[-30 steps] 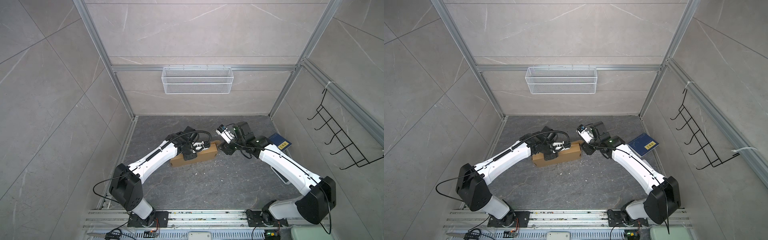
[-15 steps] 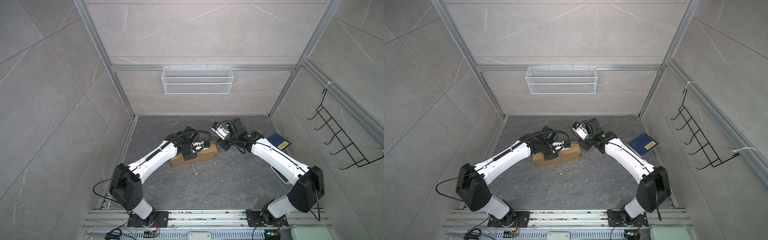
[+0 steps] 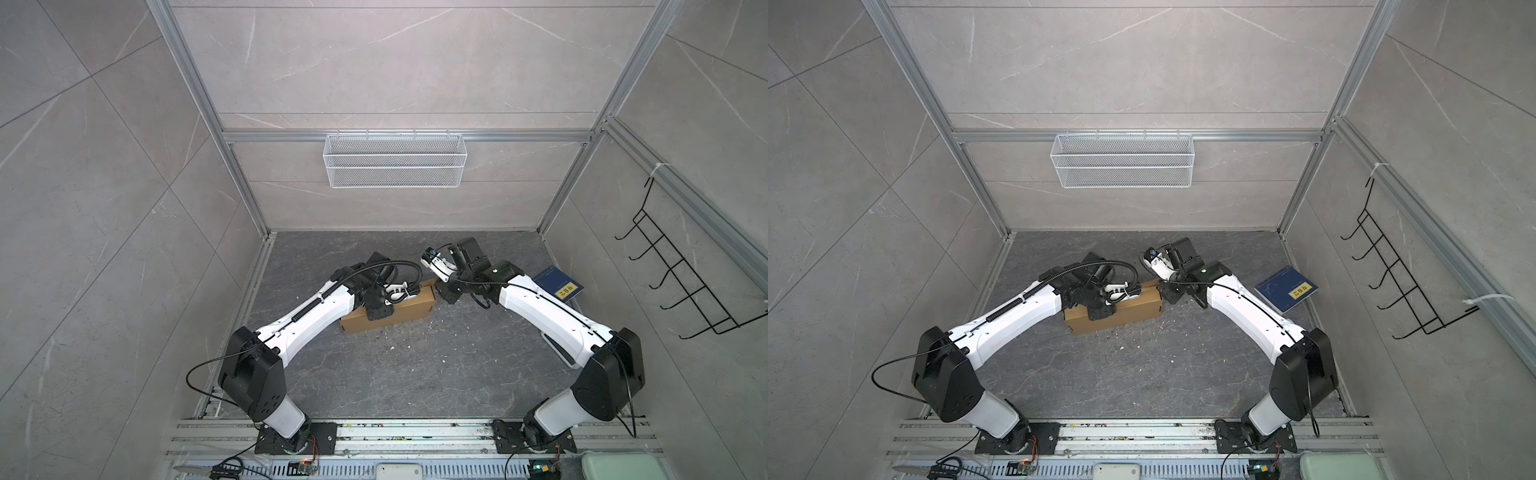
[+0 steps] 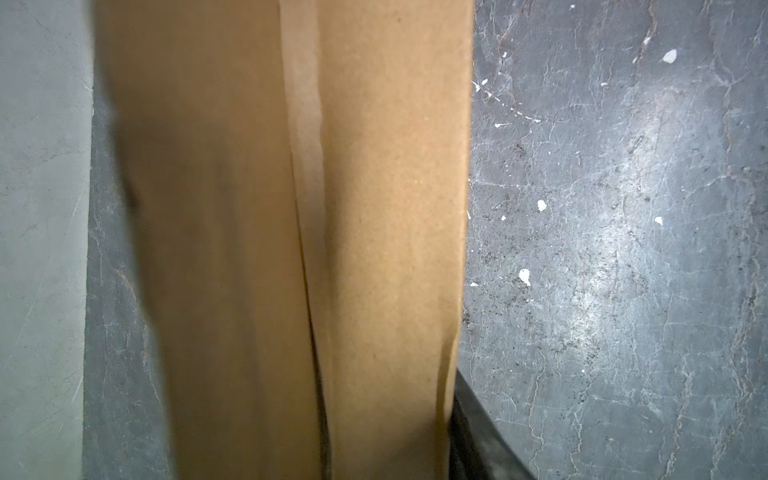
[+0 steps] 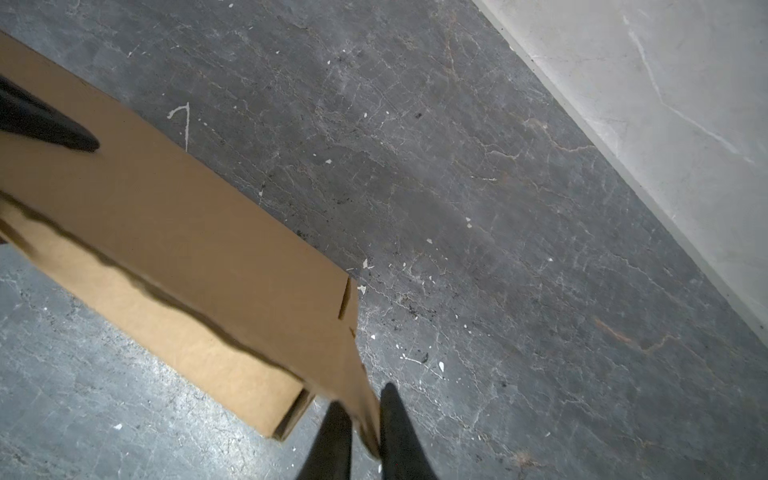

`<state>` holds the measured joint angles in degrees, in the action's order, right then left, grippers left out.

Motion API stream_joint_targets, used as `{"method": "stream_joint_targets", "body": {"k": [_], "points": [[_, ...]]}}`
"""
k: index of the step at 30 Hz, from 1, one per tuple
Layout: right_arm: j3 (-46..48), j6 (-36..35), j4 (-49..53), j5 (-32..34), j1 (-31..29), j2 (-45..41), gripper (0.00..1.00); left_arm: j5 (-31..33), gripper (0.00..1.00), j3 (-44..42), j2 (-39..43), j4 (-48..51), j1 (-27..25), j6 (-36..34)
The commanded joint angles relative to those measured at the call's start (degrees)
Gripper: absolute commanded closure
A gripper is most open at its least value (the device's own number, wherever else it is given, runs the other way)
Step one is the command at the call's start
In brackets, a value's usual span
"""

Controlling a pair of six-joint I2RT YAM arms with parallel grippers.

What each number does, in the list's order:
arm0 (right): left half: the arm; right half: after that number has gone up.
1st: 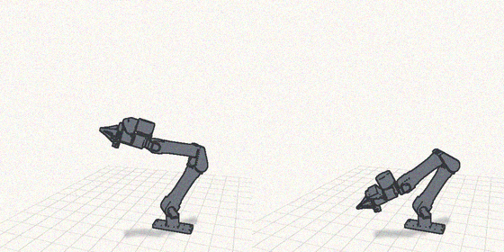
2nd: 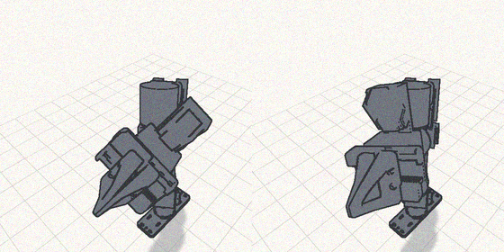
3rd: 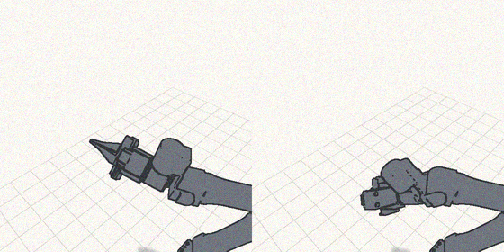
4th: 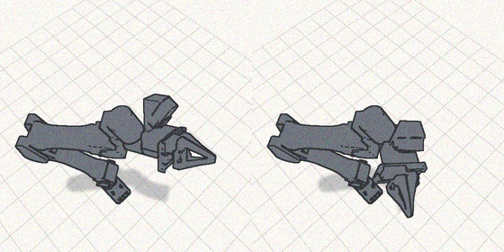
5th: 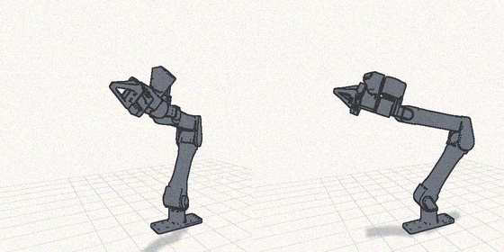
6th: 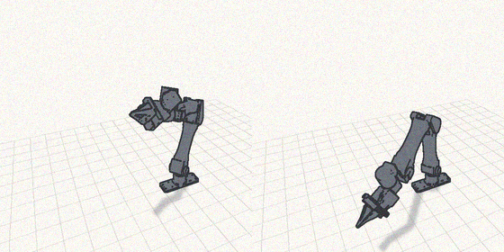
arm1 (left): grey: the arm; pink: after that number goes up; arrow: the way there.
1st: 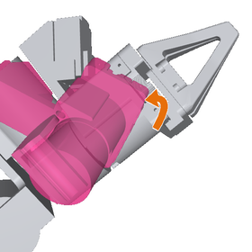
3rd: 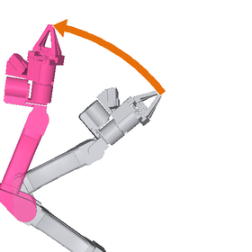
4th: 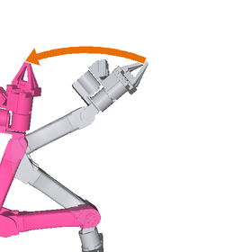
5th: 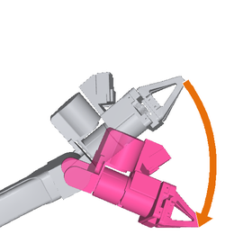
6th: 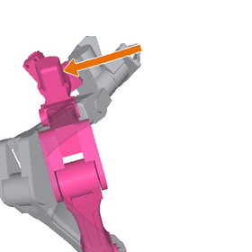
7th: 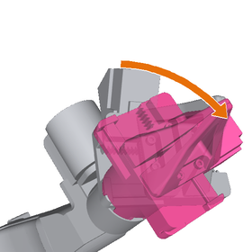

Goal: Fold the paper box

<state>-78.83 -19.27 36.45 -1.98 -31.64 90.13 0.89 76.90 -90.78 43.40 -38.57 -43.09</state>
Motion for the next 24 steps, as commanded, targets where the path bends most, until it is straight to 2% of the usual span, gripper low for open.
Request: {"method": "stream_joint_targets", "body": {"k": [1, 13, 24], "points": [[-2.2, 2.2, 2.4, -1.1, -0.2, 0.3, 0.89, -1.4, 0.57, -1.9, -2.5, -0.9, 0.7, -0.5], [-3.7, 11.7, 5.4, -4.4, -0.2, -0.1, 0.94, -2.1, 0.57, -2.4, -2.8, -1.4, 1.0, 0.2], [-3.1, 24.4, 3.5, -10.7, -0.4, -0.4, 0.97, -2.4, 0.56, -2.4, -3.2, -2.3, 1.3, 0.7]]}}
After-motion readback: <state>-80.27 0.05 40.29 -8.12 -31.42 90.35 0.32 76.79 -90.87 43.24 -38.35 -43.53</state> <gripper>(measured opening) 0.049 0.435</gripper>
